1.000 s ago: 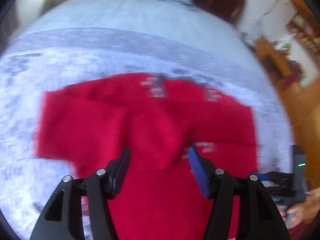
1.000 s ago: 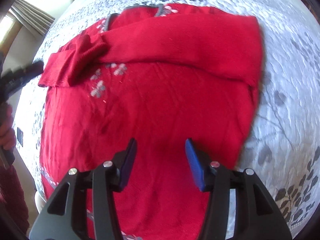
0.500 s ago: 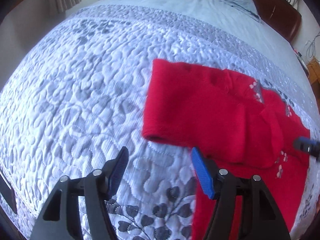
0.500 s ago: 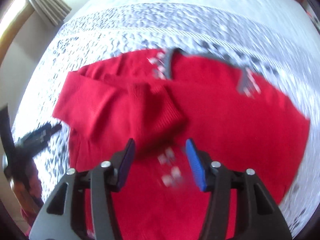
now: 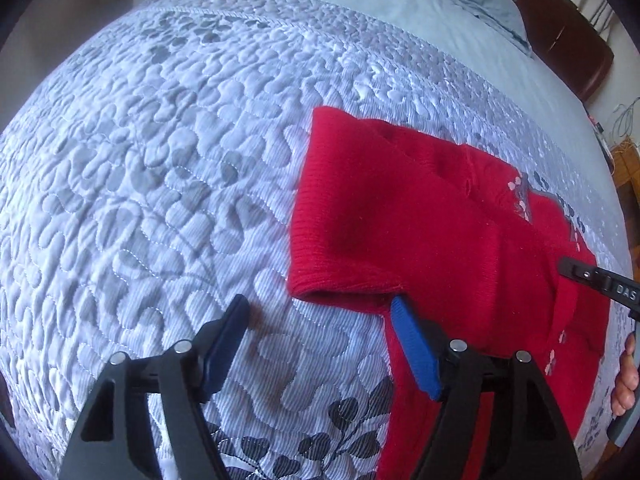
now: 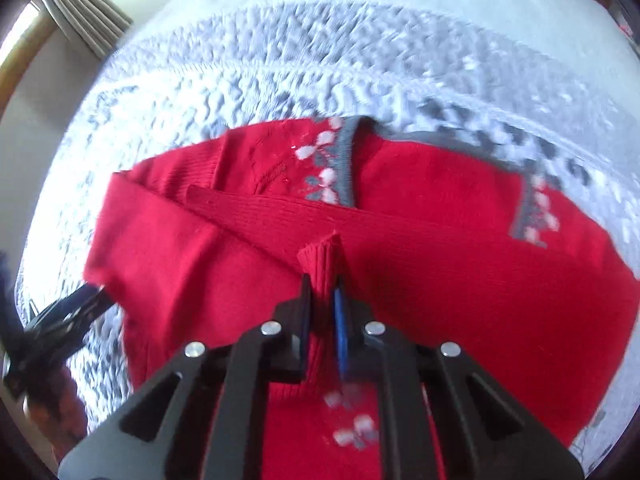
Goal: Fold small clothes
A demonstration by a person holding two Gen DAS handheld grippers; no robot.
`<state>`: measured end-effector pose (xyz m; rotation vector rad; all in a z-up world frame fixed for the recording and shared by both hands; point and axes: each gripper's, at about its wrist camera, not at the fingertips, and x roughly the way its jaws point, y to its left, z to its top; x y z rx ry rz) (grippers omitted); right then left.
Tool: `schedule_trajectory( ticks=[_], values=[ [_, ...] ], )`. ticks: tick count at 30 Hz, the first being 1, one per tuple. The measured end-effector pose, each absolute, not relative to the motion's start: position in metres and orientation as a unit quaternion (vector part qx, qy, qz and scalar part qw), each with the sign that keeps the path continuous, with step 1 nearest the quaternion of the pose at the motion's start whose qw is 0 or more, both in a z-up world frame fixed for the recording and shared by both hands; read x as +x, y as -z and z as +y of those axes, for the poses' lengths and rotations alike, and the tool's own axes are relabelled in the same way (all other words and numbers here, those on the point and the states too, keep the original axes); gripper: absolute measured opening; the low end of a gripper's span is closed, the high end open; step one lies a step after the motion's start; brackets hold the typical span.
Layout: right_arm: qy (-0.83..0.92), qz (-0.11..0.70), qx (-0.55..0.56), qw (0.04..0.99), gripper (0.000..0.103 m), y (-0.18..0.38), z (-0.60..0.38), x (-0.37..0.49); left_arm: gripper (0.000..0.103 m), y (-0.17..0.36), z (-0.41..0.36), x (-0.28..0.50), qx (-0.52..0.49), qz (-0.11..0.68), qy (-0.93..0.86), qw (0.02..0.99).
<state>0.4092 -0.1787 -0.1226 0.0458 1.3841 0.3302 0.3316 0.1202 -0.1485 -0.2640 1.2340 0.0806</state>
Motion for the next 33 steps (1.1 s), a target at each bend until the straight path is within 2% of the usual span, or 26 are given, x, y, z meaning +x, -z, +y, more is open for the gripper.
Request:
schedule_trajectory(
  ticks=[2, 3, 4, 5, 6, 12, 23, 24, 26, 27, 28, 33],
  values=[
    [-0.158, 0.624, 0.038, 0.765, 0.011, 0.111, -0.202, 0.393, 0.074, 0.15, 0.119, 0.332, -0.12, 0.576, -0.038, 0.807],
    [-0.155, 0.62, 0.04, 0.768, 0.018, 0.107, -0.214, 0.385, 0.074, 0.15, 0.118, 0.333, -0.118, 0.577, -0.039, 0.807],
    [-0.149, 0.618, 0.039, 0.771, 0.032, 0.105, -0.224, 0.376, 0.074, 0.151, 0.117, 0.333, -0.117, 0.577, -0.04, 0.807],
    [-0.136, 0.621, 0.034, 0.771, 0.041, 0.106, -0.238, 0.364, 0.074, 0.151, 0.117, 0.333, -0.115, 0.578, -0.041, 0.807],
    [-0.123, 0.626, 0.03, 0.77, 0.044, 0.107, -0.247, 0.352, 0.074, 0.152, 0.116, 0.334, -0.112, 0.579, -0.041, 0.807],
    [-0.117, 0.67, 0.105, 0.726, 0.044, 0.126, -0.289, 0.307, 0.074, 0.151, 0.112, 0.333, -0.113, 0.579, -0.039, 0.807],
    [-0.119, 0.682, 0.203, 0.693, 0.045, 0.162, -0.285, 0.342, 0.074, 0.147, 0.111, 0.332, -0.114, 0.576, -0.031, 0.809],
    [-0.124, 0.68, 0.214, 0.69, 0.044, 0.164, -0.284, 0.344, 0.074, 0.147, 0.111, 0.333, -0.114, 0.576, -0.032, 0.809],
    [-0.129, 0.681, 0.21, 0.69, 0.033, 0.166, -0.277, 0.349, 0.075, 0.149, 0.111, 0.333, -0.114, 0.577, -0.033, 0.808],
    [-0.13, 0.682, 0.203, 0.691, 0.015, 0.166, -0.274, 0.349, 0.075, 0.149, 0.111, 0.333, -0.113, 0.578, -0.033, 0.807],
    [-0.132, 0.683, 0.199, 0.691, 0.005, 0.166, -0.272, 0.35, 0.075, 0.15, 0.11, 0.333, -0.112, 0.578, -0.034, 0.807],
    [-0.144, 0.652, 0.168, 0.725, 0.004, 0.133, -0.272, 0.346, 0.075, 0.148, 0.111, 0.333, -0.109, 0.574, -0.035, 0.811]
  ],
)
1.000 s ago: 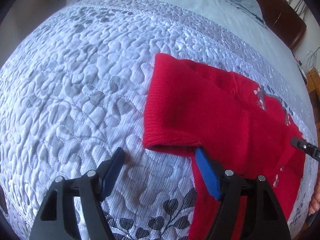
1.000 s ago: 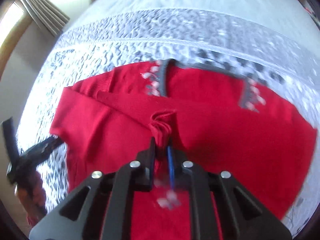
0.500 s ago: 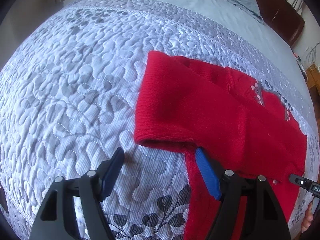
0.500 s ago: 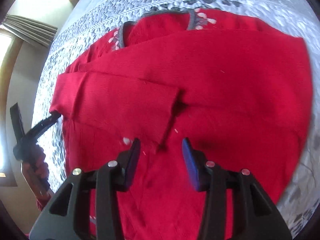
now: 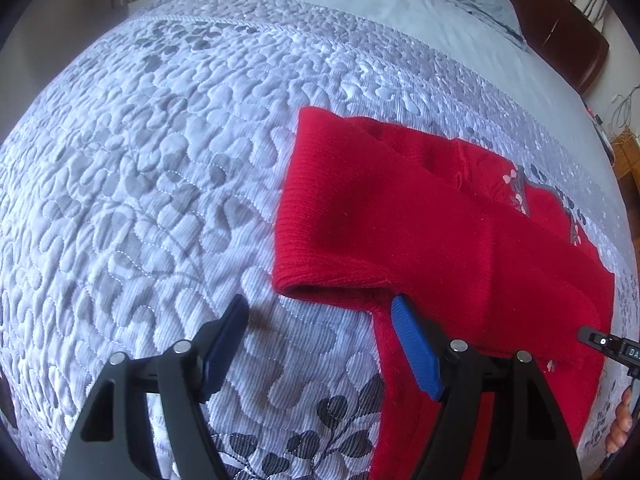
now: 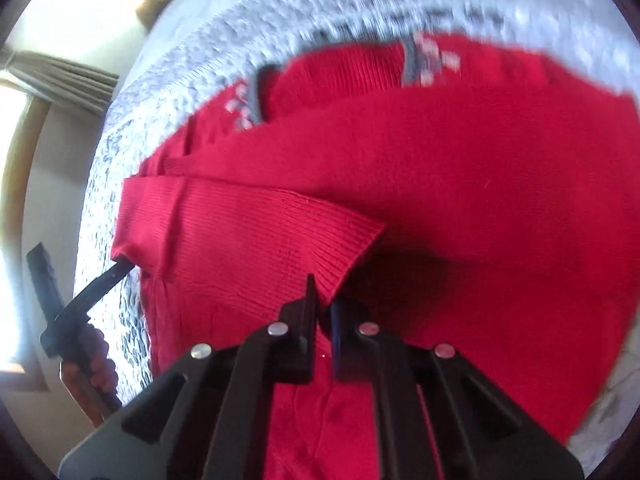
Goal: Fold small clothes
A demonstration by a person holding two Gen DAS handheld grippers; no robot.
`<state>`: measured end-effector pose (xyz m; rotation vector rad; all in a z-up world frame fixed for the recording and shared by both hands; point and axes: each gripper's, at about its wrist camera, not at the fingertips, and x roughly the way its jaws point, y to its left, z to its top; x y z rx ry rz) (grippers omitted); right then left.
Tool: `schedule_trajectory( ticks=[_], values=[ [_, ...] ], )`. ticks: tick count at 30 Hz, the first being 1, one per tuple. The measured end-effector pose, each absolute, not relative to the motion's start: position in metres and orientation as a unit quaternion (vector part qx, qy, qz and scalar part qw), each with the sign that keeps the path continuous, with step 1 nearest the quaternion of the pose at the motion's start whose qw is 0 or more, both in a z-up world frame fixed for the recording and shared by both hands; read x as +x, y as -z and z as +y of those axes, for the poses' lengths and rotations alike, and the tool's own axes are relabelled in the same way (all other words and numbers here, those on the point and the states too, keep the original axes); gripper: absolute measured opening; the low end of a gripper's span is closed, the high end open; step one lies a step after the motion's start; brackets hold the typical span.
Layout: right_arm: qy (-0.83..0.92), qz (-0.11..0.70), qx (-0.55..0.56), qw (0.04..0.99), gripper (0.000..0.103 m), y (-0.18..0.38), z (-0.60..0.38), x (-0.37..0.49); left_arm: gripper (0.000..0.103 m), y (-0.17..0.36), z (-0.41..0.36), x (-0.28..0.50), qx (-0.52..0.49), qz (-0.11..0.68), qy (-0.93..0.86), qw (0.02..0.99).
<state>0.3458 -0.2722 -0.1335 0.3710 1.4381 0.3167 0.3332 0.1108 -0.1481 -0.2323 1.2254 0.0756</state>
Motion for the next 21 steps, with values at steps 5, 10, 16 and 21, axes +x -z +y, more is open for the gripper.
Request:
schedule_trajectory(
  ticks=[5, 10, 16, 21],
  values=[
    [-0.115, 0.621, 0.128, 0.764, 0.004, 0.093, -0.304, 0.357, 0.075, 0.147, 0.11, 0.332, -0.109, 0.572, -0.035, 0.812],
    [-0.067, 0.613, 0.124, 0.777, 0.004, 0.077, -0.354, 0.37, 0.075, 0.149, 0.101, 0.333, -0.104, 0.572, -0.026, 0.813],
    [-0.036, 0.628, 0.139, 0.765, 0.004, 0.093, -0.398, 0.382, 0.076, 0.151, 0.083, 0.332, -0.089, 0.57, -0.009, 0.817],
    [-0.023, 0.641, 0.133, 0.756, 0.004, 0.127, -0.404, 0.381, 0.076, 0.142, 0.078, 0.334, -0.095, 0.561, 0.012, 0.823]
  ],
)
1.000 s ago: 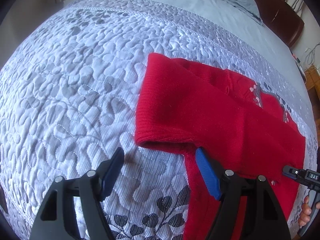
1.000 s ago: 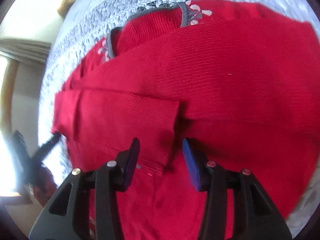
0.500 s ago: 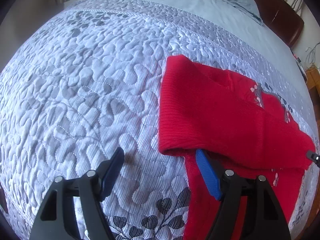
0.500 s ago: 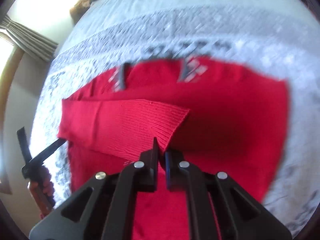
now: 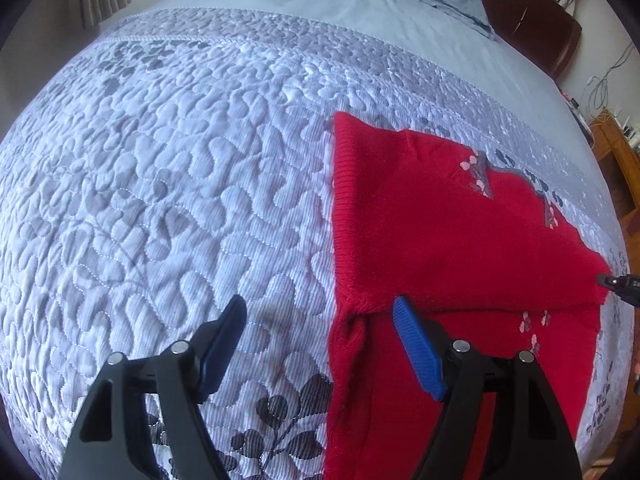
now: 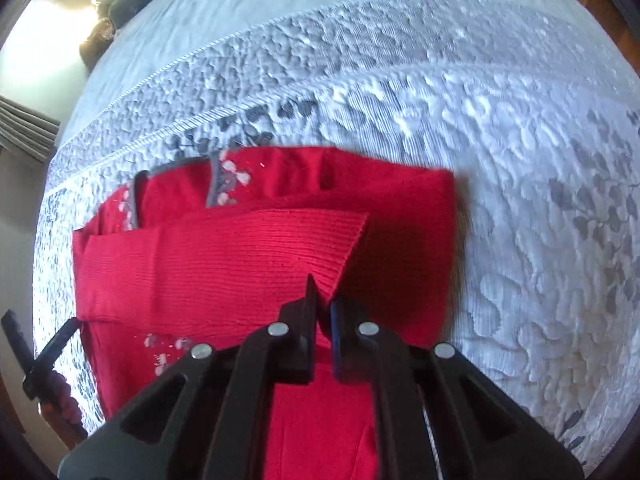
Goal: Fold small clothes
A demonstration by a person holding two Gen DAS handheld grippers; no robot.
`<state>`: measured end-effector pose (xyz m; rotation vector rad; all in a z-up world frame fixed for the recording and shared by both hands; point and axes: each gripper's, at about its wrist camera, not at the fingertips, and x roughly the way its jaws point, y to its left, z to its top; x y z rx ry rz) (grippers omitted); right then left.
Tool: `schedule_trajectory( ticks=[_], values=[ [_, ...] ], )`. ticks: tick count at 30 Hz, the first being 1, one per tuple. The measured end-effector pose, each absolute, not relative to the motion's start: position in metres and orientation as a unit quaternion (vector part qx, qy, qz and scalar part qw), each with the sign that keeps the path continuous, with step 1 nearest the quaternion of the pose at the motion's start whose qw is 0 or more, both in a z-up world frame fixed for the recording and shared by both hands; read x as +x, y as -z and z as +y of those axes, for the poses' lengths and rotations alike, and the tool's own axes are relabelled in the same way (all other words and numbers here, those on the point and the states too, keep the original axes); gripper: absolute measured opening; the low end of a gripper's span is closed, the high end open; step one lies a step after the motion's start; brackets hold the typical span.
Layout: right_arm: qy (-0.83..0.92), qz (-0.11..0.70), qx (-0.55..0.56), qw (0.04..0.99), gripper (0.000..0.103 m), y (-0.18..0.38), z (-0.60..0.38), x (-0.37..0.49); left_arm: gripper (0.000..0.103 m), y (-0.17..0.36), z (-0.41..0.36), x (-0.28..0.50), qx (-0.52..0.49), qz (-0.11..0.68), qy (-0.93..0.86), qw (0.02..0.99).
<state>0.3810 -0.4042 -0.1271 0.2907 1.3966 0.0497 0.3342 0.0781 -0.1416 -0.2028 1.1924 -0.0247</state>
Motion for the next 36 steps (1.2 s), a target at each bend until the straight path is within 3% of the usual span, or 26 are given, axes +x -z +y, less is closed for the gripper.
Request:
schedule_trajectory(
  ticks=[7, 8, 10, 12, 15, 16, 17, 18, 20, 30, 32, 34, 36],
  values=[
    [-0.023, 0.656, 0.127, 0.743, 0.006, 0.155, -0.409, 0.382, 0.078, 0.139, 0.068, 0.379, -0.062, 0.575, 0.003, 0.816],
    [-0.025, 0.656, 0.123, 0.744, 0.01, 0.152, -0.409, 0.383, 0.078, 0.145, 0.065, 0.388, -0.06, 0.584, 0.007, 0.809],
    [-0.029, 0.651, 0.122, 0.748, 0.032, 0.146, -0.41, 0.385, 0.078, 0.152, 0.06, 0.402, -0.057, 0.592, 0.013, 0.804],
    [-0.03, 0.647, 0.124, 0.752, 0.04, 0.142, -0.413, 0.389, 0.078, 0.159, 0.052, 0.413, -0.053, 0.601, 0.028, 0.797],
    [-0.033, 0.647, 0.144, 0.748, 0.039, 0.143, -0.42, 0.398, 0.076, 0.168, 0.045, 0.422, -0.069, 0.614, 0.045, 0.785],
    [-0.038, 0.65, 0.154, 0.743, 0.03, 0.146, -0.422, 0.401, 0.069, 0.167, 0.042, 0.424, -0.066, 0.612, 0.049, 0.787],
    [-0.042, 0.652, 0.16, 0.74, 0.023, 0.148, -0.423, 0.403, 0.055, 0.167, 0.039, 0.424, -0.066, 0.613, 0.053, 0.786],
    [-0.047, 0.655, 0.168, 0.735, 0.01, 0.15, -0.425, 0.405, 0.05, 0.166, 0.037, 0.425, -0.065, 0.614, 0.05, 0.785],
    [-0.053, 0.652, 0.187, 0.733, 0.005, 0.15, -0.432, 0.405, 0.015, 0.164, 0.035, 0.428, -0.074, 0.617, 0.054, 0.782],
    [-0.021, 0.644, 0.189, 0.741, 0.006, 0.165, -0.453, 0.403, 0.016, 0.176, 0.028, 0.433, -0.047, 0.623, 0.043, 0.78],
    [-0.036, 0.638, 0.196, 0.744, 0.014, 0.155, -0.452, 0.398, 0.03, 0.168, 0.027, 0.427, -0.032, 0.618, 0.039, 0.784],
    [-0.047, 0.633, 0.204, 0.746, 0.043, 0.145, -0.455, 0.386, 0.045, 0.158, 0.03, 0.418, -0.013, 0.613, 0.028, 0.789],
    [-0.055, 0.629, 0.205, 0.748, 0.045, 0.138, -0.456, 0.376, 0.047, 0.152, 0.033, 0.407, -0.012, 0.613, 0.028, 0.79]
  ],
)
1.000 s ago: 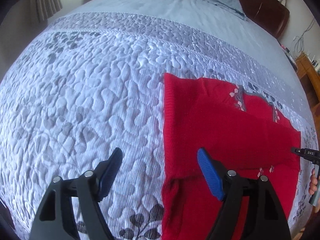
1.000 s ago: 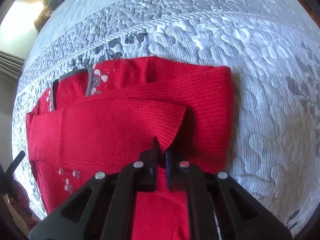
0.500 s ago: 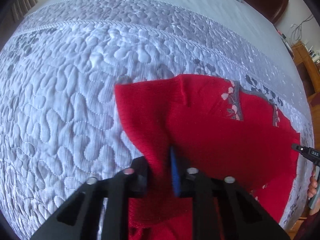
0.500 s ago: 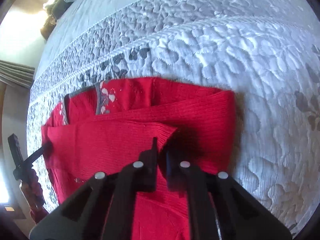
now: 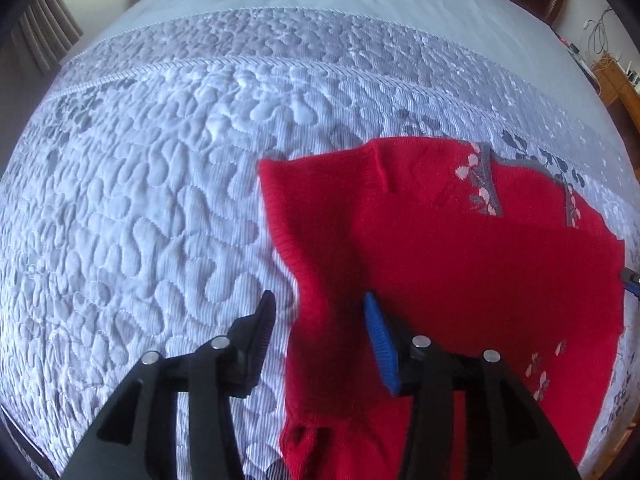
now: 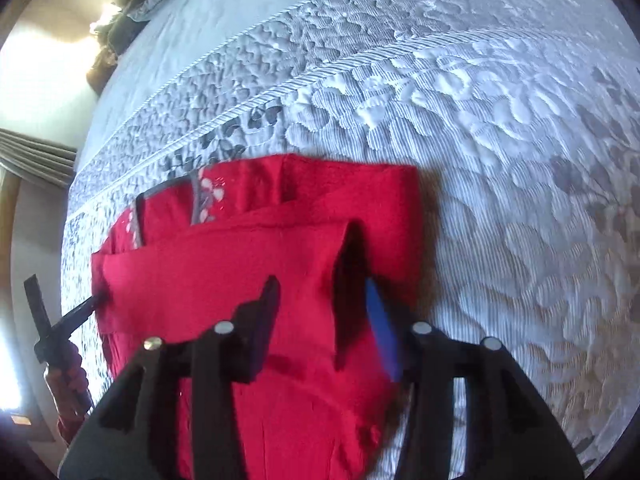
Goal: Fold small clothes
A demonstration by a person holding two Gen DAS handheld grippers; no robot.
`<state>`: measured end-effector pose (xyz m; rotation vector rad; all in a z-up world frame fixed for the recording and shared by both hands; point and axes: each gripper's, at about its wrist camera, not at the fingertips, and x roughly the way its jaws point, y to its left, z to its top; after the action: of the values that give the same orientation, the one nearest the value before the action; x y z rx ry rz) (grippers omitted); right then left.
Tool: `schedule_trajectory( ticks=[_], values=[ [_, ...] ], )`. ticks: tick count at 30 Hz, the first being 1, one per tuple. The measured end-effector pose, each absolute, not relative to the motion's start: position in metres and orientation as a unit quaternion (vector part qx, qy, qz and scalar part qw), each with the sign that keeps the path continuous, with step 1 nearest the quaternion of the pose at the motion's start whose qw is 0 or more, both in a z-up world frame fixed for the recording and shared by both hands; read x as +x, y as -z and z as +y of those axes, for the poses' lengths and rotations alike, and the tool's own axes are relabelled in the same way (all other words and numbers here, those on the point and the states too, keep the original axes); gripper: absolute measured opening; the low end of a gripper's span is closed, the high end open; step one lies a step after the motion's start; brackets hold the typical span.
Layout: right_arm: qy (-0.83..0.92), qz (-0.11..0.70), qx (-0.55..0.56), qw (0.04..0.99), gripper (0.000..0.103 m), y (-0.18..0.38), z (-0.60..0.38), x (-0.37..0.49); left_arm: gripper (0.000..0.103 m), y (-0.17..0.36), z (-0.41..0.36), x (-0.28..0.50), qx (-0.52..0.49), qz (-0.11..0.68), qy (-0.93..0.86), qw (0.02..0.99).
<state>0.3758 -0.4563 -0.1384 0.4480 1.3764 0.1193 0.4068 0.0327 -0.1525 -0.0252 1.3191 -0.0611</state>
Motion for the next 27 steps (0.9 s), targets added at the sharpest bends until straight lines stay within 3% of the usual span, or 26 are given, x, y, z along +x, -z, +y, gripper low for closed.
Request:
schedule_trajectory(
  ticks=[3, 5, 7, 10, 21, 23, 25, 27],
  values=[
    [-0.068, 0.638, 0.217, 0.736, 0.045, 0.142, -0.452, 0.363, 0.051, 0.156, 0.034, 0.395, -0.043, 0.626, 0.044, 0.778],
    [-0.069, 0.649, 0.209, 0.729, 0.034, 0.15, -0.445, 0.36, 0.053, 0.163, 0.03, 0.393, -0.035, 0.627, 0.036, 0.778],
    [-0.064, 0.656, 0.195, 0.726, 0.012, 0.153, -0.443, 0.357, 0.052, 0.168, 0.027, 0.392, -0.029, 0.627, 0.027, 0.778],
    [-0.068, 0.653, 0.198, 0.728, 0.004, 0.15, -0.446, 0.355, 0.05, 0.171, 0.021, 0.397, -0.011, 0.637, 0.02, 0.771],
    [-0.028, 0.665, 0.146, 0.732, 0.005, 0.16, -0.444, 0.348, 0.053, 0.188, 0.003, 0.405, -0.003, 0.635, 0.017, 0.772],
    [-0.041, 0.654, 0.179, 0.734, 0.011, 0.149, -0.452, 0.34, 0.053, 0.18, 0.006, 0.397, 0.003, 0.628, 0.023, 0.778],
    [-0.052, 0.641, 0.194, 0.741, 0.025, 0.134, -0.456, 0.323, 0.052, 0.17, 0.013, 0.382, -0.012, 0.634, 0.026, 0.773],
    [-0.055, 0.633, 0.184, 0.75, 0.033, 0.118, -0.457, 0.299, 0.052, 0.16, 0.021, 0.362, -0.029, 0.637, 0.028, 0.769]
  ],
)
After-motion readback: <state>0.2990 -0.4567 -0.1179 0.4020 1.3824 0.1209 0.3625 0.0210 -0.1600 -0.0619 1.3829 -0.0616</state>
